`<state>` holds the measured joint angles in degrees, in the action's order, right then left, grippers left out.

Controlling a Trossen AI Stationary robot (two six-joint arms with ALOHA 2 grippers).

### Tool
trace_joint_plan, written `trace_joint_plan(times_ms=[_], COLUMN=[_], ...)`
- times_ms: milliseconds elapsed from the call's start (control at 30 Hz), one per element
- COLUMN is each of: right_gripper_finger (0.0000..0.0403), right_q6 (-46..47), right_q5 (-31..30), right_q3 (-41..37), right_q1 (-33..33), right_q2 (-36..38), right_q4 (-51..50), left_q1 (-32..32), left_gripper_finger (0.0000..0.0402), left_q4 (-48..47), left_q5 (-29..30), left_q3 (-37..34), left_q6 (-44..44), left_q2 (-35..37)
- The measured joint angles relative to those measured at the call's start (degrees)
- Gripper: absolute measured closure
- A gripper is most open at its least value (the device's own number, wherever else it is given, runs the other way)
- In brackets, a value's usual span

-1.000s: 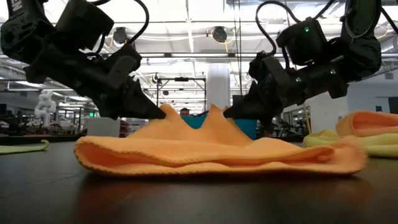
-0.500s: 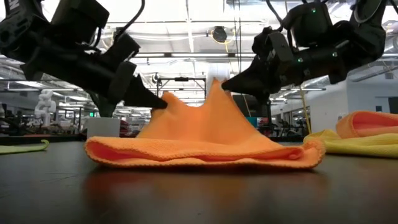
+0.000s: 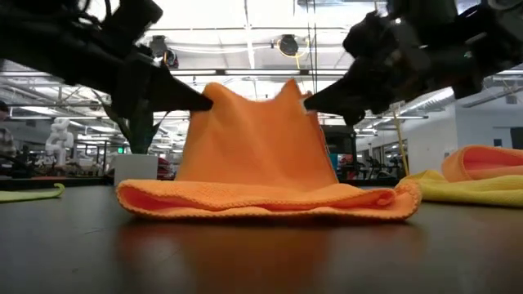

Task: Fold microfiber towels
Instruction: Fold the left orange microfiber cloth

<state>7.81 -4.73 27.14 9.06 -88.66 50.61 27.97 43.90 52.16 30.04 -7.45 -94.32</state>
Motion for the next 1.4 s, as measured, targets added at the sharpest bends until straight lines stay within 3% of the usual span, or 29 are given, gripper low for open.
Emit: trace_joint_plan(times_ms=[300, 500, 633, 867, 1133, 1233, 1400], right_gripper_finger=[0.0403, 0.0403, 0.0403, 0.0403, 0.0402, 0.0397, 0.0376], right_q6=[-4.9, -2.0, 0.0, 3.7, 6.5, 6.5, 9.2], right_q5=[0.0, -0.6, -2.8, -2.6, -2.5, -2.4, 3.4], right_q3=[0.0, 0.0, 0.0, 1.8, 3.1, 3.1, 3.1], right_q1=[9.2, 14.1, 15.9, 17.3, 18.9, 19.4, 19.7], right_q2=[0.0, -0.1, -2.4, -12.6, -16.3, -16.2, -16.2], right_q4=[-1.7, -3.3, -3.3, 3.4, 4.9, 4.9, 4.8], left_q1=[6.1, 8.6, 9.9, 10.6, 10.6, 10.7, 11.2], left_gripper_finger=[0.0401, 0.0401, 0.0401, 0.0396, 0.0371, 0.0361, 0.0347], left_q4=[-16.3, -16.6, -16.9, -17.6, -17.6, -17.9, -17.6], left_q5=[1.9, -4.5, -4.2, -4.4, -20.5, -22.2, -26.3], left_q3=[7.6, 10.3, 10.4, 10.4, 10.4, 10.4, 10.4], left_q6=[7.4, 10.7, 11.7, 12.2, 15.3, 17.9, 20.7], left_q2=[-2.9, -7.1, -8.9, -9.2, -9.2, -9.2, -9.2])
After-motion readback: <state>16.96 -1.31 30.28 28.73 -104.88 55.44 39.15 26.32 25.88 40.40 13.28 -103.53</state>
